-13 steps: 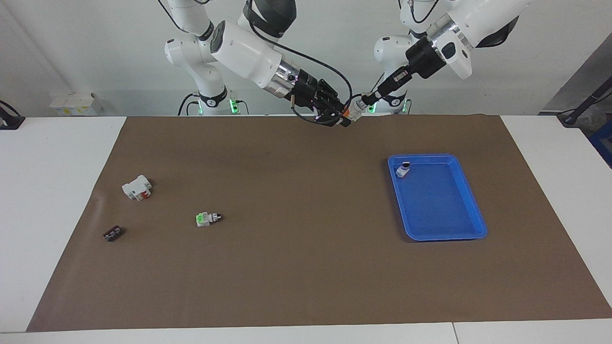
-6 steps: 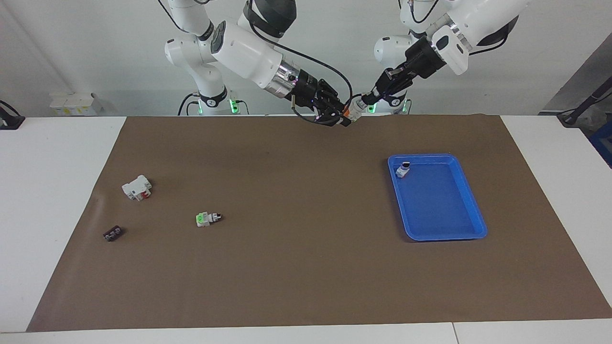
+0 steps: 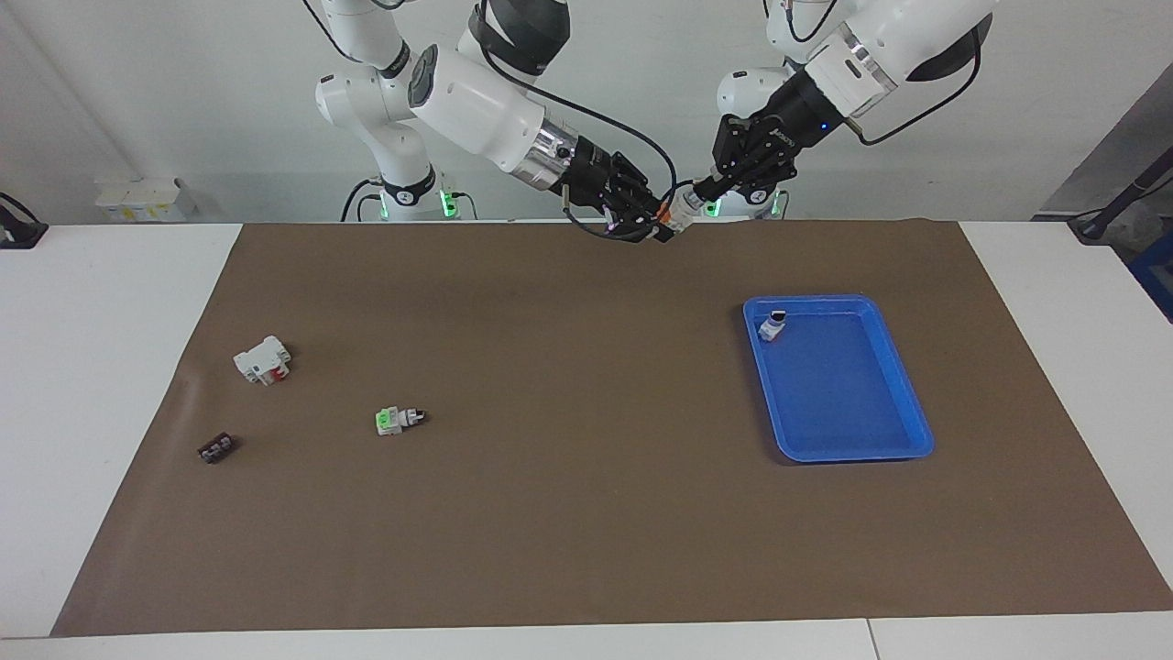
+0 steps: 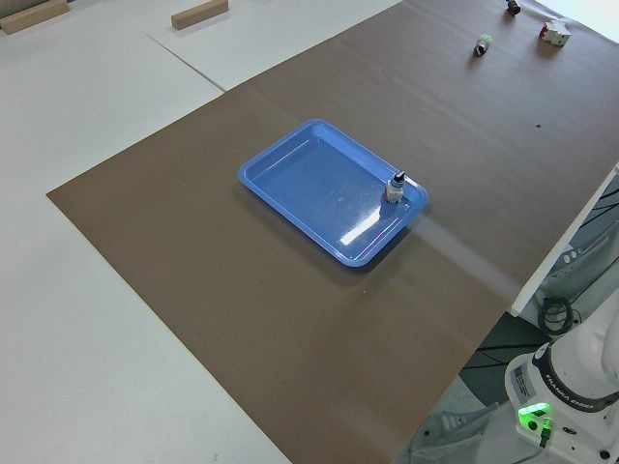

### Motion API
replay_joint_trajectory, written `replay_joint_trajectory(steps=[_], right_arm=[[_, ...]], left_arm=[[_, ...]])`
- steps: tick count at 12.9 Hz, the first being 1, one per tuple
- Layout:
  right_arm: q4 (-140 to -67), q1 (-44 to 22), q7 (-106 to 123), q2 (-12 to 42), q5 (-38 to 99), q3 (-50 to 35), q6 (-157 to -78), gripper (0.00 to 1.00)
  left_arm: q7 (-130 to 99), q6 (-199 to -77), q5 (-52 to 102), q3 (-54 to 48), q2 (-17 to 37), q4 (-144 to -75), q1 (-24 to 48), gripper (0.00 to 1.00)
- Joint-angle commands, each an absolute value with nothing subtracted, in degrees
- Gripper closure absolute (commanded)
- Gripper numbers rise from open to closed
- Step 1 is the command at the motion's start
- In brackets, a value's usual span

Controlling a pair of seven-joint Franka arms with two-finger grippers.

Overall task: Turn and place switch with both arms
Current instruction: 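Grasp the switch end with the left gripper while the right gripper holds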

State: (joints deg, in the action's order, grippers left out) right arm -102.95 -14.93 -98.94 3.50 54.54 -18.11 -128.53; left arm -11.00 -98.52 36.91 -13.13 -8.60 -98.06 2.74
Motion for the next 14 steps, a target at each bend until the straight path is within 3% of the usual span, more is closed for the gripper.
replay_joint_trajectory(steps=[1,14], right_arm=[[-102.04,-14.15,-100.19,4.04,54.32,-18.28,-129.82,1.0],[-102.04,-13.98,-100.37,3.96,54.32,-18.19,-129.73,1.0]], left_arm=[[-6.61,-95.19,36.04,-14.49,-10.2,-99.05,3.52,1.0],[25.82,-92.56,36.04,-15.03,-10.55,-99.14,2.46,1.0]])
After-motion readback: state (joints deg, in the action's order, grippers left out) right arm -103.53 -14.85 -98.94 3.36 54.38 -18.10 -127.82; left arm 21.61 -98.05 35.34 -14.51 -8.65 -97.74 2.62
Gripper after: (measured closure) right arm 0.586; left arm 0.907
